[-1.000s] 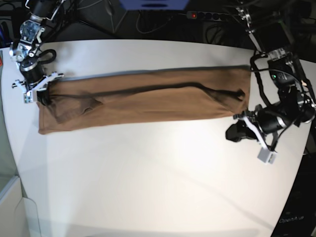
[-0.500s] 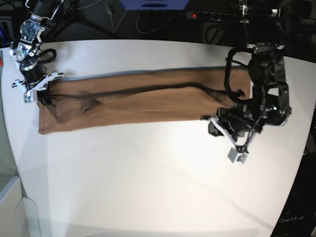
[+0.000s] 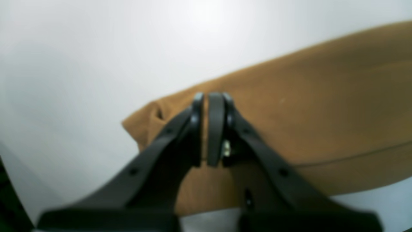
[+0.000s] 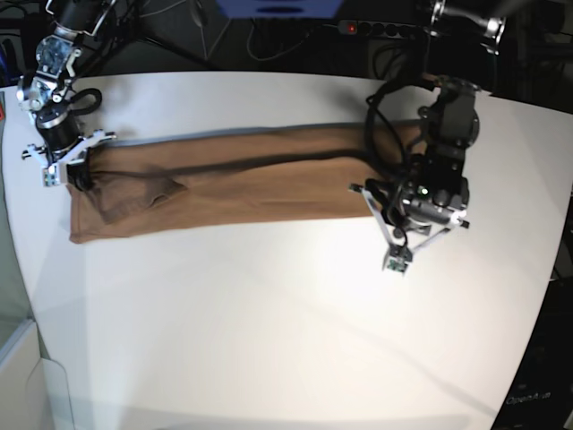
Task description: Fold the T-shirt properly
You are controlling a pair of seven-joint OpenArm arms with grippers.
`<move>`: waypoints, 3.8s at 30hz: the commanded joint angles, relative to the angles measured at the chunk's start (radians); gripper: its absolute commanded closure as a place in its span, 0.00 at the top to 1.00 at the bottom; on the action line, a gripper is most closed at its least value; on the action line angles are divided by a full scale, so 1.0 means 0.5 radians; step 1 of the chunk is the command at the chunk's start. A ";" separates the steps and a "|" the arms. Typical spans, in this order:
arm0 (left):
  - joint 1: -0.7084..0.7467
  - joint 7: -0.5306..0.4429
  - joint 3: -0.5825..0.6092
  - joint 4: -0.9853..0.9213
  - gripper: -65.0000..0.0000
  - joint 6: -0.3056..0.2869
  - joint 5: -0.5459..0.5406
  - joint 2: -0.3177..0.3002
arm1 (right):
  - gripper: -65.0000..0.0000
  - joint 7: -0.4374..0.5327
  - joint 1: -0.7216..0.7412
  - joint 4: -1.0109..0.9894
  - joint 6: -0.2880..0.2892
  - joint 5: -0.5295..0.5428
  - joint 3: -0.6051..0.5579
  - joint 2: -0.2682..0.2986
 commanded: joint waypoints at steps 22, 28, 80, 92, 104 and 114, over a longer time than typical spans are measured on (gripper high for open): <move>0.112 0.148 0.003 0.028 0.04 0.004 -0.005 -0.102 | 0.04 -0.087 0.001 0.011 0.020 -0.059 0.003 0.012; 0.327 0.192 -0.019 0.559 0.04 -0.150 -0.161 -0.240 | 0.04 -0.087 0.007 0.008 0.020 -0.059 0.003 0.009; 0.649 -0.024 -0.730 0.568 0.04 -0.377 -0.155 -0.081 | 0.04 -0.084 -0.005 0.008 0.020 -0.059 0.003 0.009; 0.557 -0.018 -1.415 0.501 0.06 -1.194 -0.345 -0.007 | 0.04 -0.084 -0.002 0.008 0.020 -0.059 0.000 0.009; 0.403 -0.018 -1.663 -0.058 0.52 -1.194 -0.385 0.002 | 0.04 -0.084 -0.027 0.008 0.020 -0.059 0.000 0.009; 0.394 0.192 -1.814 0.065 0.52 -1.194 -0.784 -0.029 | 0.04 -0.084 -0.033 0.008 0.020 -0.059 0.000 0.009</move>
